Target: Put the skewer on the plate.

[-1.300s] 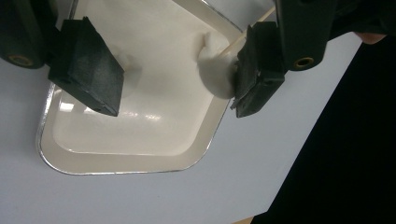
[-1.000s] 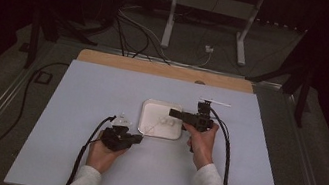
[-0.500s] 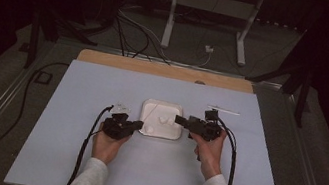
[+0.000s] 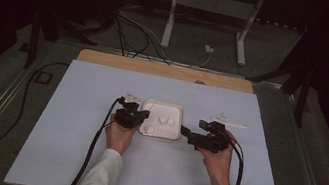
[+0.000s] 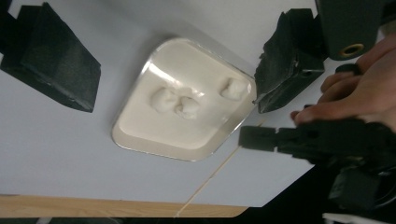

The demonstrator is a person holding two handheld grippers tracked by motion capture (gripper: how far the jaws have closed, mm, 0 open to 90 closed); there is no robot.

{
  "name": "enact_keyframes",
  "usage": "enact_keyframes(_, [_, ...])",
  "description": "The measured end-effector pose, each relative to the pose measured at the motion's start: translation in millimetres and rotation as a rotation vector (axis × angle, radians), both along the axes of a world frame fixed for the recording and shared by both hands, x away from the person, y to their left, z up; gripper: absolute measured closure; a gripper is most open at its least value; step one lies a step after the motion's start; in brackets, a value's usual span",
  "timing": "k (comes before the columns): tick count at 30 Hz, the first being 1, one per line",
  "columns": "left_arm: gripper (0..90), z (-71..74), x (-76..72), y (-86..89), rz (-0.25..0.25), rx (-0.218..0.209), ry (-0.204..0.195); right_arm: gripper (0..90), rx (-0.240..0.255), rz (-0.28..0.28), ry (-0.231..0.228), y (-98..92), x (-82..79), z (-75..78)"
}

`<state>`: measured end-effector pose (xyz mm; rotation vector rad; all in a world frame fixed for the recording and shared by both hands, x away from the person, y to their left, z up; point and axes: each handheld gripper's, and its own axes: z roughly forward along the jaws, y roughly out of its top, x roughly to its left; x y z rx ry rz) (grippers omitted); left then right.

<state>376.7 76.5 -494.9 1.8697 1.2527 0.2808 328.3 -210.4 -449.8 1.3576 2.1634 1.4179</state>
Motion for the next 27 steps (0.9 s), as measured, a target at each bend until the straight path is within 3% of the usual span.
enact_keyframes(7, [89.5,-10.3,7.4,-11.1,0.034,0.040,0.042,14.1,-0.038,0.004,-0.045,-10.6,-17.7,1.1])
enact_keyframes(11, [88.2,-15.9,5.9,-12.9,0.008,0.065,0.075,14.1,-0.045,0.007,-0.051,-15.8,-23.8,1.7])
enact_keyframes(13, [81.2,-16.5,3.0,-13.6,-0.005,0.065,0.075,14.1,-0.046,0.005,-0.052,-18.7,-26.5,1.7])
enact_keyframes(22, [35.7,2.3,-18.8,7.0,-0.054,-0.104,0.001,12.4,-0.046,-0.007,-0.042,-34.8,-36.9,-2.4])
enact_keyframes(27, [16.5,21.5,-46.2,34.6,-0.083,-0.139,-0.107,10.1,-0.053,0.006,-0.066,-41.4,-43.0,-3.7])
